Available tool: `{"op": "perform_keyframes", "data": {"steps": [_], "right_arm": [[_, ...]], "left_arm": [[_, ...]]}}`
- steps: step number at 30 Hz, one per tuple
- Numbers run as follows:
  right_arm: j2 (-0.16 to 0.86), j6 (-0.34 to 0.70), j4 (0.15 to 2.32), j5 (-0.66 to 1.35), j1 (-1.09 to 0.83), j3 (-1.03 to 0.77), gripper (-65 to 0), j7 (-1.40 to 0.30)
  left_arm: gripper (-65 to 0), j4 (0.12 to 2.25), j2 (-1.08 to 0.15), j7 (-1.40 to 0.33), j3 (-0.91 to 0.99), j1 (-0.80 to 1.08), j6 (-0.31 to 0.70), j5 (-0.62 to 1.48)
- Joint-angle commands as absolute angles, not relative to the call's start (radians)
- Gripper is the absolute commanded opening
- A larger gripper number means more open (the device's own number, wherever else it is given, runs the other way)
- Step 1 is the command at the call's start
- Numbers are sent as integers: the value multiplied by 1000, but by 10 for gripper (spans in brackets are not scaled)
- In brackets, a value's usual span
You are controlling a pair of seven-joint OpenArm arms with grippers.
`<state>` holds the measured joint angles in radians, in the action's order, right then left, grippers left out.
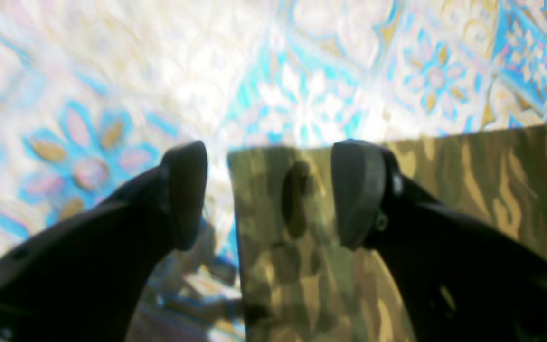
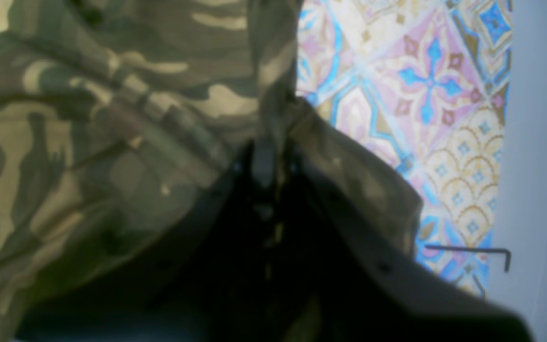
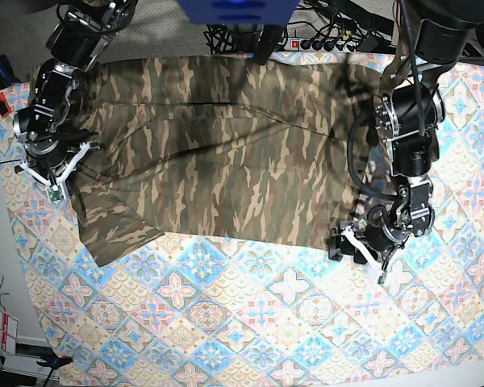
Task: Fold the T-shirt properly
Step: 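Fold the side edge held by the left gripper inward toward the right gripper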
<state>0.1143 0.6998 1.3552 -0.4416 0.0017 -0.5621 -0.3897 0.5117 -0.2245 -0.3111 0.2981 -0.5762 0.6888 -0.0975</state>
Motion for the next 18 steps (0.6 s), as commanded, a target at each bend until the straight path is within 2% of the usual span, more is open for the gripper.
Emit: {"op": "perform_keyframes", "data": {"steps": [1, 18], "right_arm": [[130, 694, 1376, -432, 16, -564, -639, -372], [133, 694, 1377, -432, 15, -568, -639, -372]], "left_arm": [[-244, 529, -232, -268, 294, -596, 698, -82], [-244, 344, -205, -214, 242, -599, 698, -84]]}}
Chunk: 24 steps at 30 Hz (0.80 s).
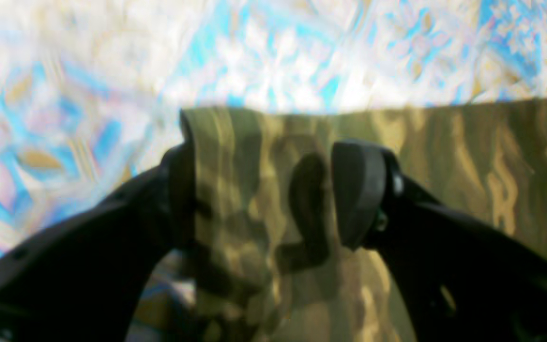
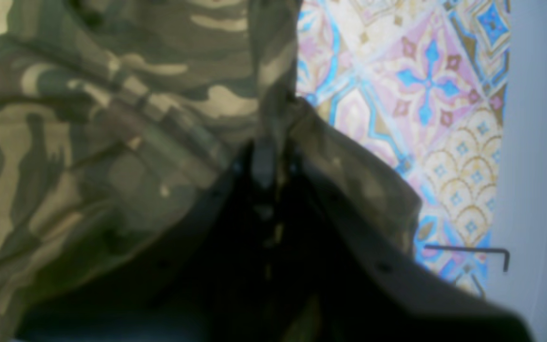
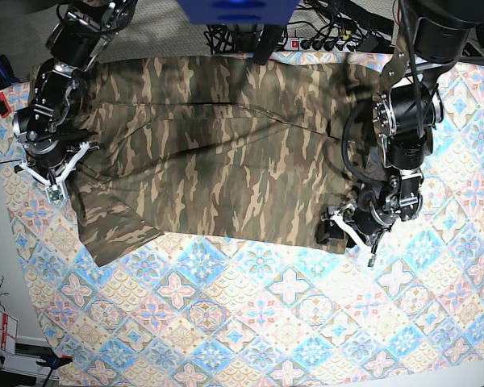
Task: Fold the T-shirt properly
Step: 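Fold the side edge held by the left gripper inward toward the right gripper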
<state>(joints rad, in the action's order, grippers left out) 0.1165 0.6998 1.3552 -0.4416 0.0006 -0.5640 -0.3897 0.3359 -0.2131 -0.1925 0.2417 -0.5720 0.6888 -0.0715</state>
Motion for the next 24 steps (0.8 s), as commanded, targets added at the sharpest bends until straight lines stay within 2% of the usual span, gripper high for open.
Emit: {"op": "perform_keyframes", "data": {"steps": [1, 2, 6, 11, 15, 24], "right_arm": [[133, 694, 1377, -432, 15, -567, -639, -372], [133, 694, 1377, -432, 15, -567, -639, -372], [133, 694, 1408, -432, 15, -565, -639, -374], [133, 694, 1425, -432, 15, -565, -639, -374], [133, 694, 1425, -432, 15, -565, -639, -374], [130, 694, 1417, -432, 16, -565, -639, -374]], "left_arm": [[-247, 323, -196, -214, 240, -599, 698, -84], [-260, 315, -188, -214, 225, -599, 698, -84], [-378, 311, -143, -214, 128, -587, 698, -82], [-478, 311, -133, -216, 120, -561, 698, -76], [-605, 318, -139, -234, 119, -544, 698, -81], [-620, 318, -183, -252, 142, -539, 698, -48]]}}
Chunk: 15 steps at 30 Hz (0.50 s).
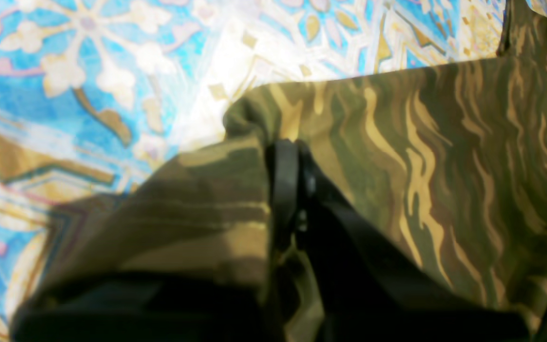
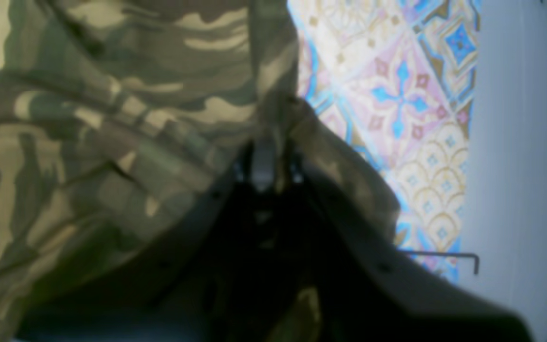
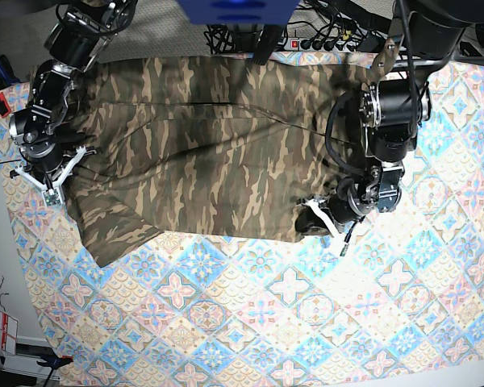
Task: Fold the T-shirt properly
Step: 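Fold the side edge held by the left gripper inward toward the right gripper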
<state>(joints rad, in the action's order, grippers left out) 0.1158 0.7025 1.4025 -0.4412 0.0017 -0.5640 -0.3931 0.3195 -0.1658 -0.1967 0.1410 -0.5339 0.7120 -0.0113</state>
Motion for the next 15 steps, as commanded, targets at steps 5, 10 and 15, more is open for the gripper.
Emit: {"op": "perform_keyframes", "data": {"steps": [5, 10, 15], "right_arm": [[130, 694, 1415, -432, 16, -565, -639, -374], [128, 694, 1415, -432, 18, -565, -639, -374], [128, 694, 1414, -432, 21, -565, -639, -374]], "left_arm": [[-620, 338, -211, -326, 197, -539, 698, -10], [-620, 545, -236, -460, 206, -463, 698, -8], [-620, 992, -234, -650, 208, -288, 698, -7]]}}
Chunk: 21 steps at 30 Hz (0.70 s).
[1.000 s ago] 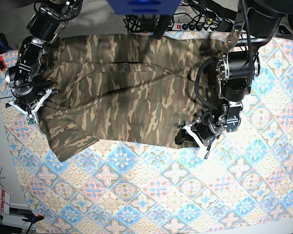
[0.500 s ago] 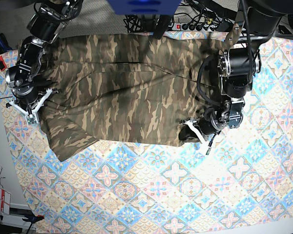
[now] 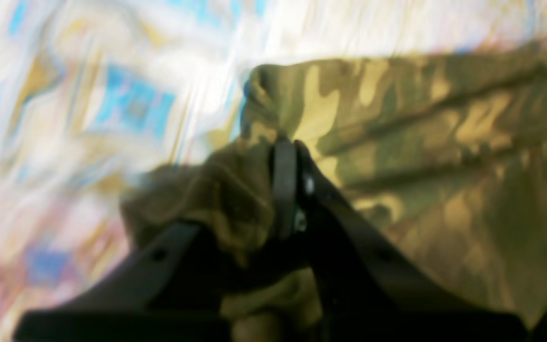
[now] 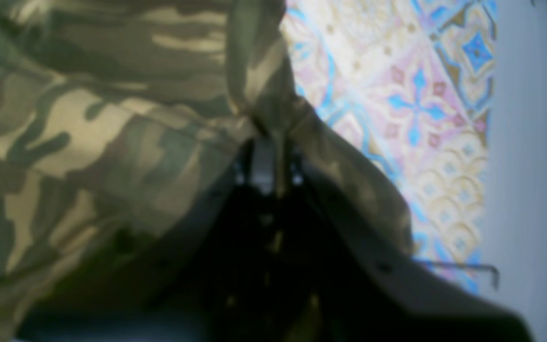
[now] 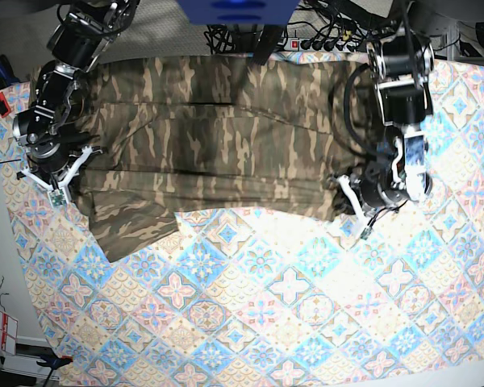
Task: Fold the T-shirt properly
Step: 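Fold the side edge held by the left gripper inward toward the right gripper, then pull the folded shirt toward the robot with both grippers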
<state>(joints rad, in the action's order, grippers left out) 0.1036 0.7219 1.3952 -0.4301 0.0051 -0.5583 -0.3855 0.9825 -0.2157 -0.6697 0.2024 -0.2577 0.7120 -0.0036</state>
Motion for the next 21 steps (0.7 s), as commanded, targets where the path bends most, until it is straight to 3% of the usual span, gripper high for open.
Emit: {"op": "perform_keyframes", "data": {"steps": [1, 13, 21], "right_arm": [[128, 694, 1414, -432, 21, -565, -639, -374], [105, 694, 1428, -430, 1, -575, -639, -412], [48, 694, 1596, -424, -48, -668, -641, -440]], "left_arm": [[-620, 1082, -234, -682, 208, -254, 698, -7], [-620, 1549, -232, -852, 208, -7, 698, -7], [-619, 1738, -231, -871, 265, 140, 698, -7]]}}
